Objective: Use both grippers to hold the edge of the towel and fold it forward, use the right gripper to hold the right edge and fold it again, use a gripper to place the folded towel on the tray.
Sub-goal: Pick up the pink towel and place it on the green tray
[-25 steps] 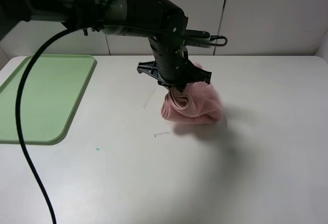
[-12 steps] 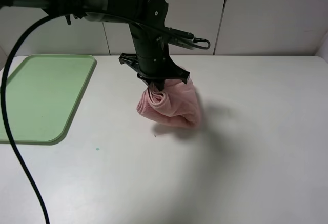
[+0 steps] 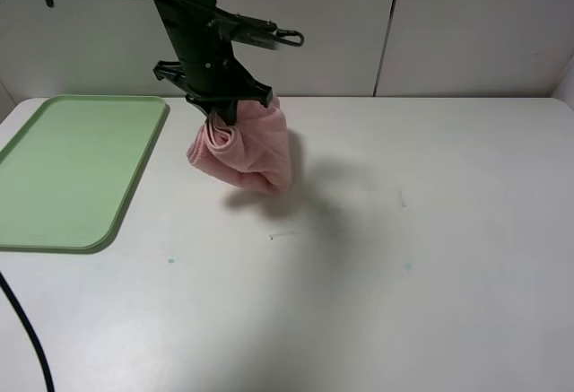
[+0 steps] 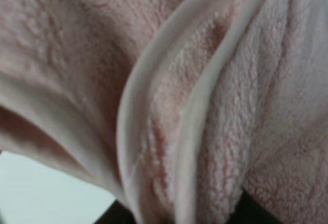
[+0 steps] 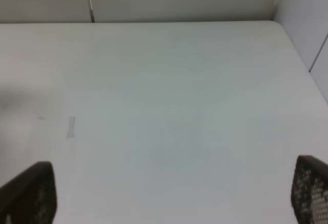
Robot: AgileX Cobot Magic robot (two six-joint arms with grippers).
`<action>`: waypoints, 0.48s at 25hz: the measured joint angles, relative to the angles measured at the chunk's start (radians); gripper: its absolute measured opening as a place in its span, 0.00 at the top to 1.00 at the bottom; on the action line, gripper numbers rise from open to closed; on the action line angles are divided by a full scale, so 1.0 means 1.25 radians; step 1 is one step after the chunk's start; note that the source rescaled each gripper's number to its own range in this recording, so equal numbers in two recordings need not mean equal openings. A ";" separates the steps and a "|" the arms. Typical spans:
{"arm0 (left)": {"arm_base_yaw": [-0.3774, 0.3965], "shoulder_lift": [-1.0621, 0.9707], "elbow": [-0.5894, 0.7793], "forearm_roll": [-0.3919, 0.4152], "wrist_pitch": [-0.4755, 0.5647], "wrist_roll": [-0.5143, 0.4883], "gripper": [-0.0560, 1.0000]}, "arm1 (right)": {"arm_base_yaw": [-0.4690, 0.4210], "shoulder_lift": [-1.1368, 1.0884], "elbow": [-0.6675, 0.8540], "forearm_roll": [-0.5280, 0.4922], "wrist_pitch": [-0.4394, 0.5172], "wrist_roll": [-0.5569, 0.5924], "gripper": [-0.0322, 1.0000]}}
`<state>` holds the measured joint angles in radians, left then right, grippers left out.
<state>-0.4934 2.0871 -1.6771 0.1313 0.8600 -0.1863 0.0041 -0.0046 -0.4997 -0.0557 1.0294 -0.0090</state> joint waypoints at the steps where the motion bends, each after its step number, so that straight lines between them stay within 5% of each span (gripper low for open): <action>1: 0.018 -0.007 0.000 -0.009 0.000 0.015 0.79 | 0.000 0.000 0.000 0.000 0.000 0.000 0.00; 12: 0.197 -0.023 0.000 -0.079 0.028 0.149 0.79 | 0.000 0.000 0.000 0.000 0.000 0.000 0.00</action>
<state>-0.2473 2.0586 -1.6771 0.0326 0.8946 0.0000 0.0041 -0.0046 -0.4997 -0.0557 1.0294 -0.0090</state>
